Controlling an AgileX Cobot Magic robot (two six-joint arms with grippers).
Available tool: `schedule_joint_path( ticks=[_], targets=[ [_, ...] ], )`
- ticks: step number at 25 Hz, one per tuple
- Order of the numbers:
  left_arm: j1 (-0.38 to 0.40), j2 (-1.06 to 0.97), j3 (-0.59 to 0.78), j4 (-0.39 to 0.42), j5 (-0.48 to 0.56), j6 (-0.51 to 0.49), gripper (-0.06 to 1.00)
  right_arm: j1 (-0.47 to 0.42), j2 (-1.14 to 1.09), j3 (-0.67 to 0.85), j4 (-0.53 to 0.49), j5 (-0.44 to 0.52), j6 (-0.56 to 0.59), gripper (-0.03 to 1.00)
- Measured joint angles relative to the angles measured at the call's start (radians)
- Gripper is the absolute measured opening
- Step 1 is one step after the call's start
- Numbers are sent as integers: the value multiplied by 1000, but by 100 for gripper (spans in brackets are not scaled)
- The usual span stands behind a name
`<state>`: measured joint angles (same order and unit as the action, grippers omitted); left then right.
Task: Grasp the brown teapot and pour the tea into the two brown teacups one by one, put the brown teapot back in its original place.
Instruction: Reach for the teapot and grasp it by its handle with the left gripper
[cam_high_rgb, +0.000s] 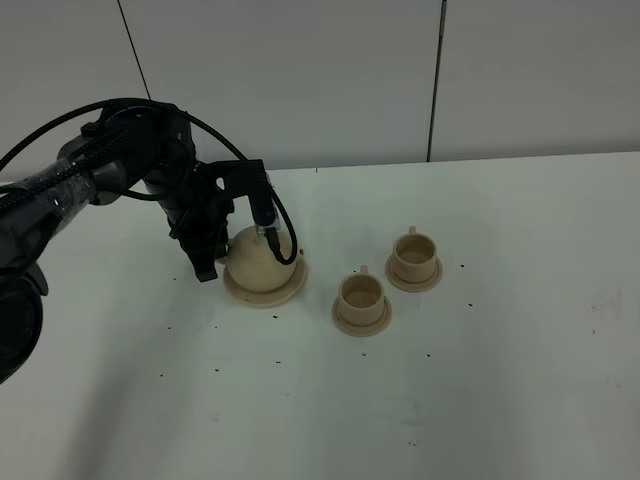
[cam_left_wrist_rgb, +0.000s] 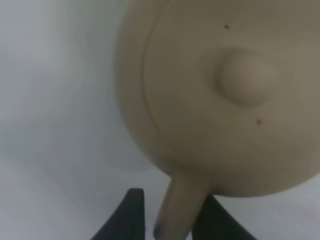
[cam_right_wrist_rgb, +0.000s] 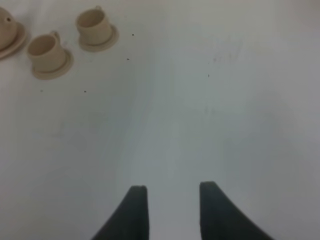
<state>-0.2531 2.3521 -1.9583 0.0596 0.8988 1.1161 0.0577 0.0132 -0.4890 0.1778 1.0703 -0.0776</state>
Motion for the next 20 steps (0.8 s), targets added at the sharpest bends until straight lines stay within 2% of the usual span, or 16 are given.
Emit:
schedule_joint_path(
  ticks=[7,20],
  targets=[
    [-5,6,0,-3,0,9,21,0,0,0,0,0,0,24],
    [-12,7,0,-15,83,9,20,0,0,0,0,0,0,24]
  ],
)
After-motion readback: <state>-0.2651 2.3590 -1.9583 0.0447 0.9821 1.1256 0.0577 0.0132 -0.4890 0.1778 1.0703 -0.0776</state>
